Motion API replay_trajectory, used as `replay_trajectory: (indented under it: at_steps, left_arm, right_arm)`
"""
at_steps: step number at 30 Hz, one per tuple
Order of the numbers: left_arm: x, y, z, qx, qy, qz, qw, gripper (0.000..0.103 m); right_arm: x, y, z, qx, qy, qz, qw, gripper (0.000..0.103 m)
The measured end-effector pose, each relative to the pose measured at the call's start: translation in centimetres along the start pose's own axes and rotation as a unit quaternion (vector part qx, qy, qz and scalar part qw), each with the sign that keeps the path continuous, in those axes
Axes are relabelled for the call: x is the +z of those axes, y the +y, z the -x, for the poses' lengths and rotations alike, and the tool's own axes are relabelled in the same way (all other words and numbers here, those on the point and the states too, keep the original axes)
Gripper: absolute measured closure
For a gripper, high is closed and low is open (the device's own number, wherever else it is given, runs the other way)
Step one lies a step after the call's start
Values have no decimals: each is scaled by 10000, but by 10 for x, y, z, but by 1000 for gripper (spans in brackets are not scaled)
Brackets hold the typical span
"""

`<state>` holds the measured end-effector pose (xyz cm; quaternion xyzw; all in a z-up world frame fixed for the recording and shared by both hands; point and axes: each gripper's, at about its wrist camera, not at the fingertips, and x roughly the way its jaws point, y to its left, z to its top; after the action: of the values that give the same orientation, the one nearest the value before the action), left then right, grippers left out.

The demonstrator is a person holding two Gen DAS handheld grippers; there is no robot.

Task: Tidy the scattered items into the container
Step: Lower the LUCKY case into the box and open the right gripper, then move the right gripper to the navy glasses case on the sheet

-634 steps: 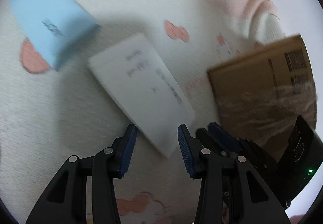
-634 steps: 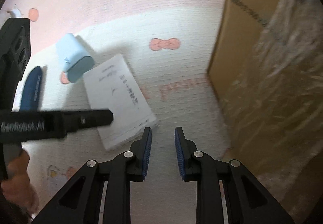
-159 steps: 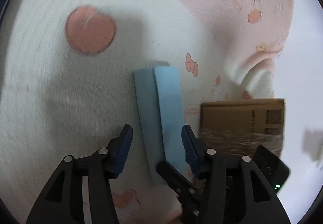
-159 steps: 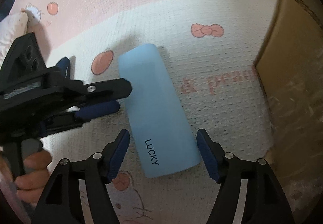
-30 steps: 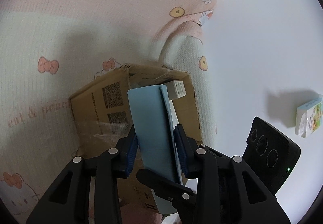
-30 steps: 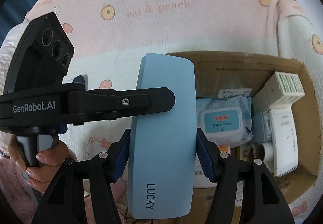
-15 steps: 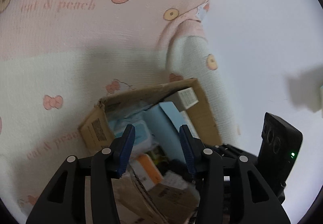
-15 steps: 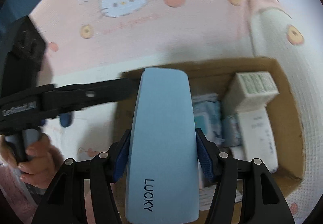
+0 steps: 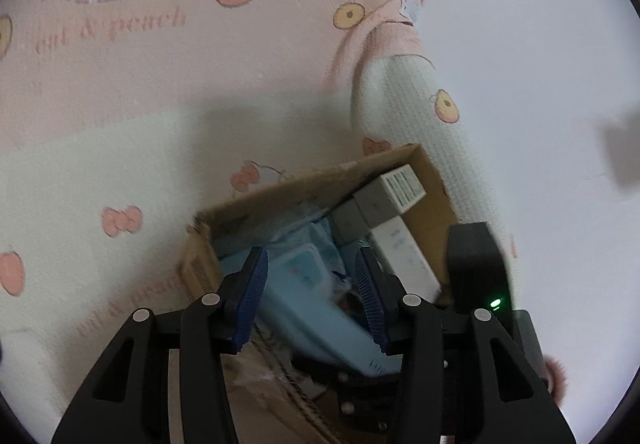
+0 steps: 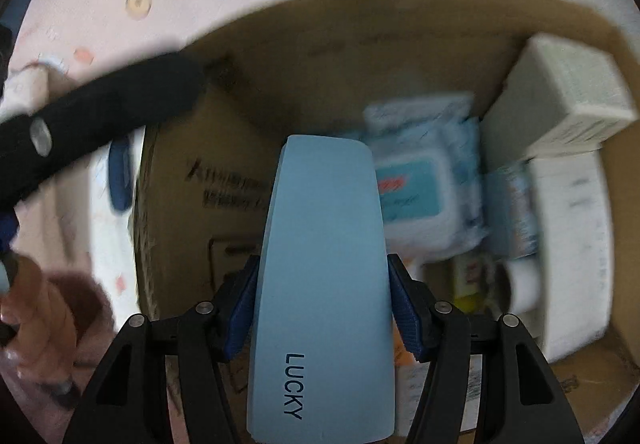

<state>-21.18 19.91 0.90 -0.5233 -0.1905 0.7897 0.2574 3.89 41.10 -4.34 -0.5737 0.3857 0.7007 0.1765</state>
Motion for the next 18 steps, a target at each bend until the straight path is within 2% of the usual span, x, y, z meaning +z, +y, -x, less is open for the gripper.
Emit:
replay_trajectory:
  at_steps: [1, 3, 10, 14, 18]
  left_arm:
    - [1, 0, 2, 43, -26, -36, 10000, 53]
    - [2, 1, 3, 53, -44, -39, 10000, 53]
    - [-7, 5, 14, 90, 0, 29, 10000, 53]
    - [-15, 4, 26, 128, -19, 22, 9999, 53]
    - [-23, 4, 42, 191, -133, -28, 9997, 48]
  right_arm:
    - [1, 0, -3, 89, 153, 48, 9998, 44]
    - [0, -1, -1, 43, 161, 62, 9998, 44]
    - [-10, -1, 43, -561, -491, -88, 9972, 39]
    - [-25, 15, 68, -1000, -869, 18, 9912, 36]
    - [-40, 33, 86, -1029, -1108, 77, 9885, 35]
